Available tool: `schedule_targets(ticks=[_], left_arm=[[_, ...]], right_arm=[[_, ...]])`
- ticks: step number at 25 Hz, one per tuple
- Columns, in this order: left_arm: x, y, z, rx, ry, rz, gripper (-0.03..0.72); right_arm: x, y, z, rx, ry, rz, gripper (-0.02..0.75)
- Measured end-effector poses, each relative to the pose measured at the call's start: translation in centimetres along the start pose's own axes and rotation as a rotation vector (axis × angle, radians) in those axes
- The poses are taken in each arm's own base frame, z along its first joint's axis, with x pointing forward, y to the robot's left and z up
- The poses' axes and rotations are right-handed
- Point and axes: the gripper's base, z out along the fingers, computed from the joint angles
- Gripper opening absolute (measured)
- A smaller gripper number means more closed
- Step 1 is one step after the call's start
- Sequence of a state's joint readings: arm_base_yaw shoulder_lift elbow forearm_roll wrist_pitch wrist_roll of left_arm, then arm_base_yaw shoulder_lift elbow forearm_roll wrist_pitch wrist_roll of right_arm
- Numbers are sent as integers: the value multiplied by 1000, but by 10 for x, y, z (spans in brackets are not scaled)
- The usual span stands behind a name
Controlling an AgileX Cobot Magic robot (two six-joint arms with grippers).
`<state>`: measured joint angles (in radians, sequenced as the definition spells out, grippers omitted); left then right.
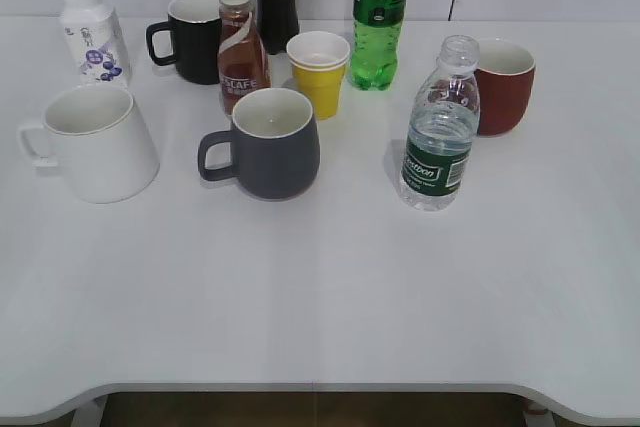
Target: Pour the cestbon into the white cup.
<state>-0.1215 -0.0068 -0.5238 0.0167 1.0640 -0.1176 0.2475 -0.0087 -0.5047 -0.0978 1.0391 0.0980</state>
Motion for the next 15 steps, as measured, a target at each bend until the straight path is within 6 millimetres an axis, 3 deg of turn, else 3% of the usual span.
schedule_targets(ticks=[3, 8, 15], left_arm=[[-7, -2, -4, 22, -63, -9, 438], [-45, -4, 1, 30, -414, 19, 438], [-65, -9, 62, 33, -592, 142, 423]], right_arm=[[0, 0, 0, 0, 0, 0, 592], [0, 0, 0, 0, 0, 0, 592], [0, 0, 0, 0, 0, 0, 592]])
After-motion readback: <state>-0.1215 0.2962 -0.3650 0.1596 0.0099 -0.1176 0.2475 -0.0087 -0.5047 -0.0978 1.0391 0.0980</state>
